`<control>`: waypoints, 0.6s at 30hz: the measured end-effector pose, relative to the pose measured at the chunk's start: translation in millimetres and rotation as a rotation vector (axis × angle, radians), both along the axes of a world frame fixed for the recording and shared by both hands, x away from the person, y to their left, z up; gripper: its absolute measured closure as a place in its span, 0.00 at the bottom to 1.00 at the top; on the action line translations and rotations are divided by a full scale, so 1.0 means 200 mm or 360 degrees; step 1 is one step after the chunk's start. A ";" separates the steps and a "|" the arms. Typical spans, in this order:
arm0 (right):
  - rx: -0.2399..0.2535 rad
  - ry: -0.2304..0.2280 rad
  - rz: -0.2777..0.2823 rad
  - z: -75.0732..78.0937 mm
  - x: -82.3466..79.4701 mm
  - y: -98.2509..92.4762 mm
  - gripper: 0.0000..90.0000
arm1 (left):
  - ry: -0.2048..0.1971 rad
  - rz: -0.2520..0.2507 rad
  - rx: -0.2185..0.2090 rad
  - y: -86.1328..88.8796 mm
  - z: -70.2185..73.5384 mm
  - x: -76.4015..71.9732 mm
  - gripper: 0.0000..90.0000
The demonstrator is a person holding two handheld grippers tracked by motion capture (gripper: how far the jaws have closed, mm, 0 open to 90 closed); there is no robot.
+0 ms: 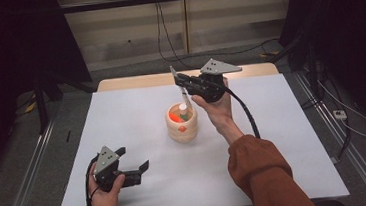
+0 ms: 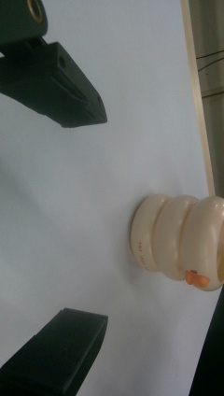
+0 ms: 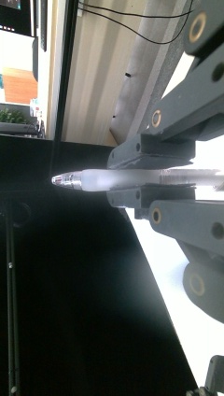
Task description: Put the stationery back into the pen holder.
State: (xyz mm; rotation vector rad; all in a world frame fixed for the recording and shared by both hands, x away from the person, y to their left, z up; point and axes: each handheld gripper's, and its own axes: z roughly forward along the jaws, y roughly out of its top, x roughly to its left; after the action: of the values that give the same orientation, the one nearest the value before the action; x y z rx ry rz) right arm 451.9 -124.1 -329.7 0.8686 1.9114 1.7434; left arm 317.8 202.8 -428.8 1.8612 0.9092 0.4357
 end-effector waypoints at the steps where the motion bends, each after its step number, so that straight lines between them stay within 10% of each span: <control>1: 0.0008 0.0002 -0.0008 0.00 0.01 0.01 0.90 | 0.0000 -0.0002 0.0001 0.00 0.00 0.00 0.05; 18: -0.0034 0.0076 0.0004 -0.16 0.03 0.04 0.90 | 0.0000 0.0000 0.0000 0.01 0.00 0.00 0.05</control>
State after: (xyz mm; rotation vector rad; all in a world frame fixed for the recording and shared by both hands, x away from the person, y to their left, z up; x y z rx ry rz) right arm 457.9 -115.4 -361.1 0.9081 1.9592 1.7149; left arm 317.5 204.0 -428.7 1.8613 0.9095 0.4356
